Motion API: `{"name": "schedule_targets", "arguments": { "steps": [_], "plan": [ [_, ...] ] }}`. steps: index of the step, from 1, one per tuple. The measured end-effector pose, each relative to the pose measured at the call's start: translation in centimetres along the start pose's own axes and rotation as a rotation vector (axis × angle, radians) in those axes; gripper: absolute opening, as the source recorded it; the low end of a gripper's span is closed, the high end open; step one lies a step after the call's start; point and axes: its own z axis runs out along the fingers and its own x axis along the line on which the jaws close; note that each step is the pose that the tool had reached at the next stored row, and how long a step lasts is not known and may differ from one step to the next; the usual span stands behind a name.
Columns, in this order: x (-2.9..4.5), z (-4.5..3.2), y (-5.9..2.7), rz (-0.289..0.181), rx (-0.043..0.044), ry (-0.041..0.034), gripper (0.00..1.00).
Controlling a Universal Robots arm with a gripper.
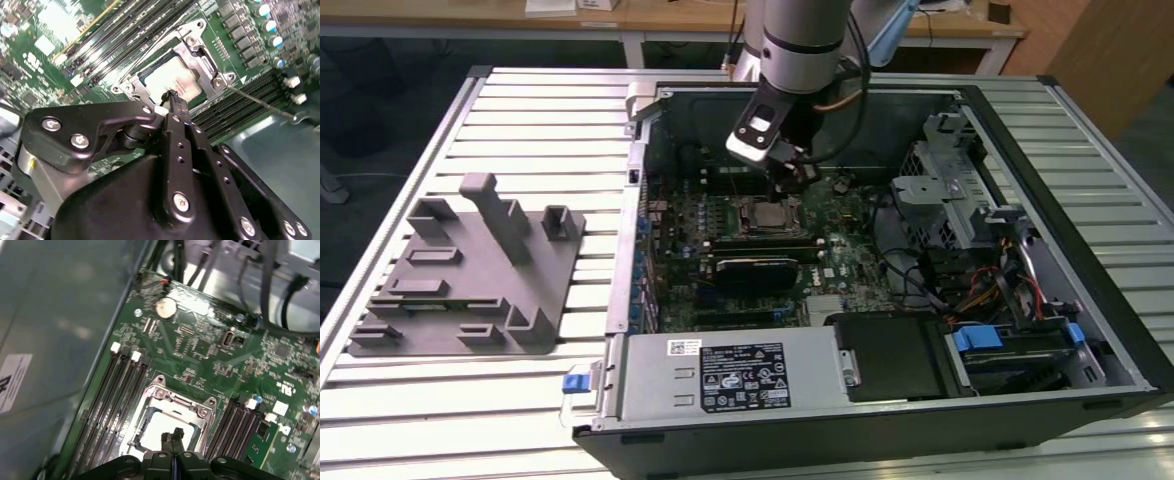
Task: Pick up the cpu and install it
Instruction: 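Close the cpu cover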
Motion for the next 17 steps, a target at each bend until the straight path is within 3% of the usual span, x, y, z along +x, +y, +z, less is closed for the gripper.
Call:
{"name": "schedule_targets", "arguments": {
  "steps": [17],
  "plan": [
    [0.0,0.13,0.0,-0.309,0.0035,-0.0029,0.11]
  ]
}}
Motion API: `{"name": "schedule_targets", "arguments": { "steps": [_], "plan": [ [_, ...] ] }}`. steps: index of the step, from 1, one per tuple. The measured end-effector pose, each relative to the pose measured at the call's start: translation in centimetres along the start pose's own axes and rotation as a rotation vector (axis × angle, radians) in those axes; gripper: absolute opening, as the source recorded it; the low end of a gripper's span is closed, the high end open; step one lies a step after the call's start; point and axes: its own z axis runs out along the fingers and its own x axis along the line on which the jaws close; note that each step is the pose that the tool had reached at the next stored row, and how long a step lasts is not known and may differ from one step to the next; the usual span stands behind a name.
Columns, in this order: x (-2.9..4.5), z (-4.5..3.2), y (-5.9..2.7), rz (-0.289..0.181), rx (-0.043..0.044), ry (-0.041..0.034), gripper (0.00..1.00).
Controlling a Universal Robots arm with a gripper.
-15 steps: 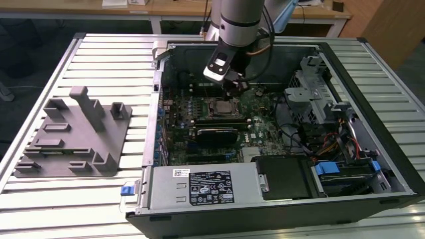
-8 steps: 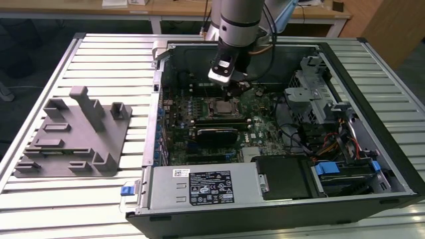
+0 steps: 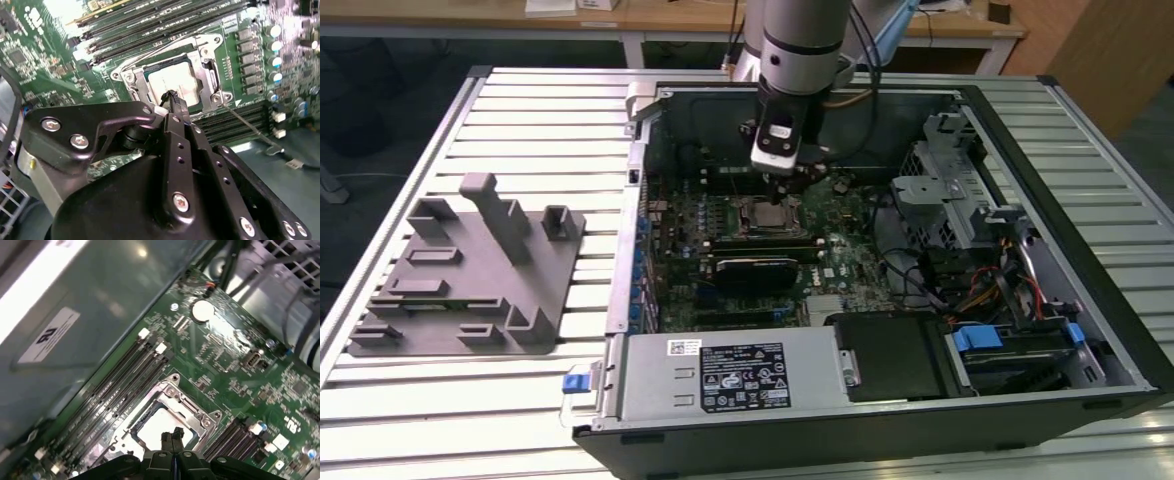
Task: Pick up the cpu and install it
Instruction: 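Close the cpu cover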
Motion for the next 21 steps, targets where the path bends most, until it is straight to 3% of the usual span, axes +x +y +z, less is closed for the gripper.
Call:
{"name": "schedule_targets", "arguments": {
  "steps": [21],
  "plan": [
    [0.0,0.23,0.0,-0.383,0.0044,-0.0036,0.11]
  ]
}}
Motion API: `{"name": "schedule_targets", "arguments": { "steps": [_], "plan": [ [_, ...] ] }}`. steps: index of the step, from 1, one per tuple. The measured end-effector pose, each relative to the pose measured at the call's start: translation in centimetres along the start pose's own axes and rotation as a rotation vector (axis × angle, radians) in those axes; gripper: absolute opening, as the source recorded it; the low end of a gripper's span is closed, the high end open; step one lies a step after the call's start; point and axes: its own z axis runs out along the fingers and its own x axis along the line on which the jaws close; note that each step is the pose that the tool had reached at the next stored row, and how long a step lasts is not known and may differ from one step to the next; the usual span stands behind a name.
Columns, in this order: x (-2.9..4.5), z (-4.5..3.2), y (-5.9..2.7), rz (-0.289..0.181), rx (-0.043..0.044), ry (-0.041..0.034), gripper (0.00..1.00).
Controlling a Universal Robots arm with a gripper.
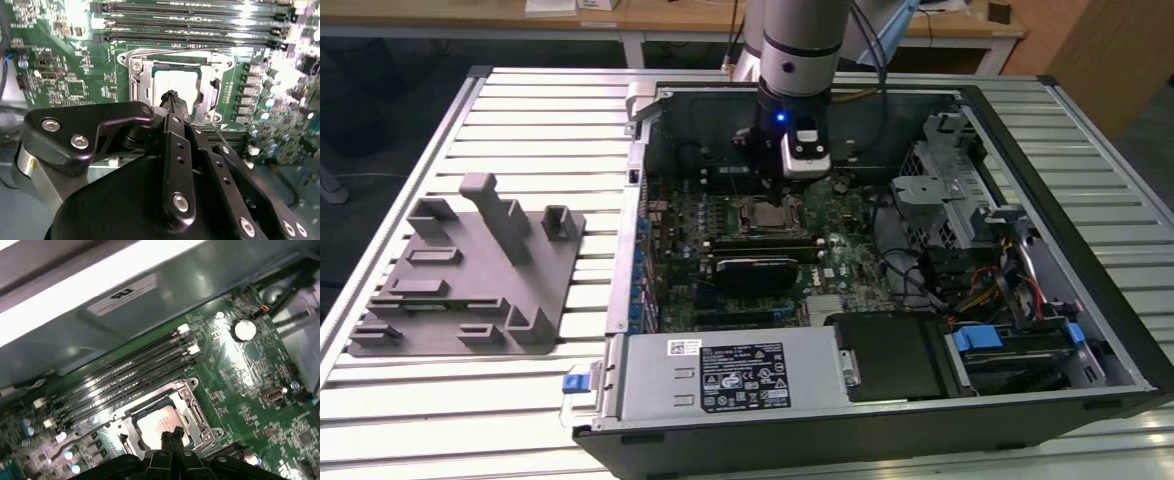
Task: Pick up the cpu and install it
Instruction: 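Close the cpu cover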
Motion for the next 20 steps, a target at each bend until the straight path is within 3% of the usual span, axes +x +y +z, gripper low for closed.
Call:
{"name": "schedule_targets", "arguments": {
  "steps": [16,20],
  "plan": [
    [0.0,0.19,0.0,-0.29,0.0033,-0.0027,0.11],
    [0.0,0.19,0.0,-0.3,0.0034,-0.0028,0.11]
  ]
}}
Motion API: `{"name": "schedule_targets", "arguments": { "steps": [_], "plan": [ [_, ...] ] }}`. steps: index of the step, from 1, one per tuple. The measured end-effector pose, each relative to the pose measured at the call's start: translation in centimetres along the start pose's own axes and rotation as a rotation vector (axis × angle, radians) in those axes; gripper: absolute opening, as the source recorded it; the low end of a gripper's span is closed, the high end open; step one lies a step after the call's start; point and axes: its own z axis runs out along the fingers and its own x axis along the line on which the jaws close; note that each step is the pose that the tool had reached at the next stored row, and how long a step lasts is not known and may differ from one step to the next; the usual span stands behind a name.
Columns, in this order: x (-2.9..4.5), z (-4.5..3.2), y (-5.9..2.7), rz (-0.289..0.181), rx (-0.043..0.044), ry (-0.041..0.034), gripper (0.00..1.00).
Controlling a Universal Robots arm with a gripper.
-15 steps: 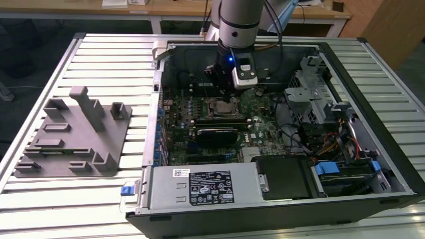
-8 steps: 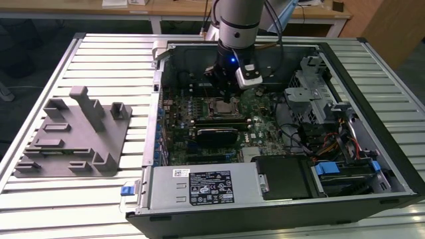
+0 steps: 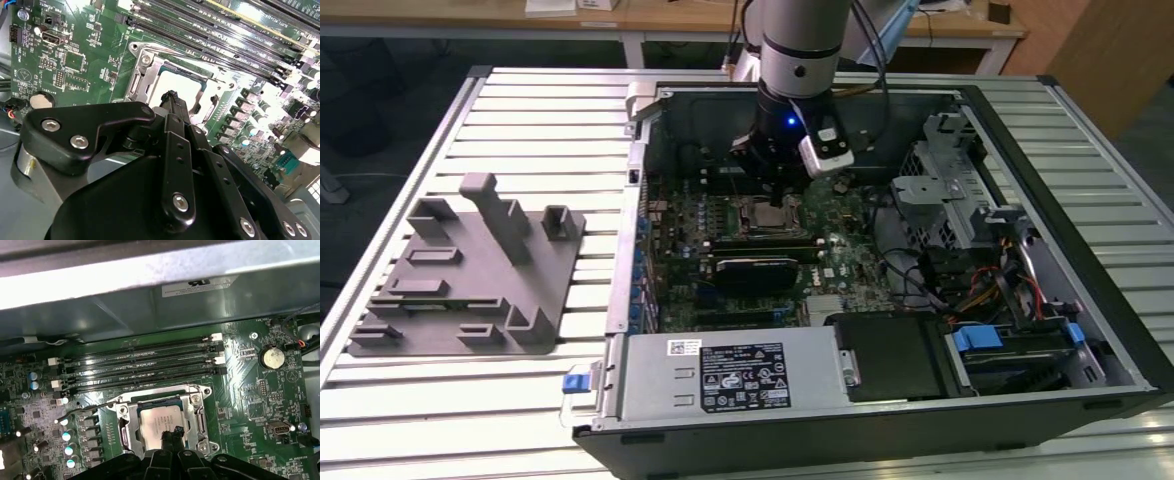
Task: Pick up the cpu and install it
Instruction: 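Close the cpu cover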
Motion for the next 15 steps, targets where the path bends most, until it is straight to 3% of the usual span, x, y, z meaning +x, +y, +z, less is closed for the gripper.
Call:
{"name": "schedule_targets", "arguments": {
  "steps": [1,7,15],
  "plan": [
    [0.0,0.0,0.0,0.0,-0.0002,0.0,0.11],
    [0.01,0.16,0.0,-0.027,-0.0296,0.0045,0.11],
    [0.17,0.53,-0.08,-0.08,-0.0327,0.0043,0.11]
  ]
}}
